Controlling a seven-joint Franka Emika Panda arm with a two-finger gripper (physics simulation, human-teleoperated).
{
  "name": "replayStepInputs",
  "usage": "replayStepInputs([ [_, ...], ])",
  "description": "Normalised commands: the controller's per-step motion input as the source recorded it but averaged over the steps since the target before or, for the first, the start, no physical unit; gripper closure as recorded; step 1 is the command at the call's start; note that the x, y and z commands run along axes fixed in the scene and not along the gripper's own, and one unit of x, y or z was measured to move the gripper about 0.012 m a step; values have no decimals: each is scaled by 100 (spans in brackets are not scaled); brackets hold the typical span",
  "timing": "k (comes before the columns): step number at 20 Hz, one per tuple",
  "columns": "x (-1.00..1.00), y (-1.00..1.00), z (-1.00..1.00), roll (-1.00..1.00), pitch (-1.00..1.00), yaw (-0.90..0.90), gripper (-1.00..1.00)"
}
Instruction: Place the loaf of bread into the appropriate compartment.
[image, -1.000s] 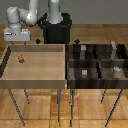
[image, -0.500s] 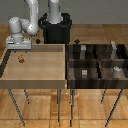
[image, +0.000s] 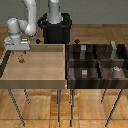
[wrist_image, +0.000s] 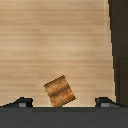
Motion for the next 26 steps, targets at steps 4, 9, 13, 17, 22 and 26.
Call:
replayStepInputs([
  [4,0,0,-75,0,0,0,-100],
  [9,0,0,-80,0,0,0,100],
  [13,0,0,0,0,0,0,100],
  [17,0,0,25,0,0,0,100],
  [22,0,0,100,0,0,0,100],
  [26,0,0,100,0,0,0,100],
])
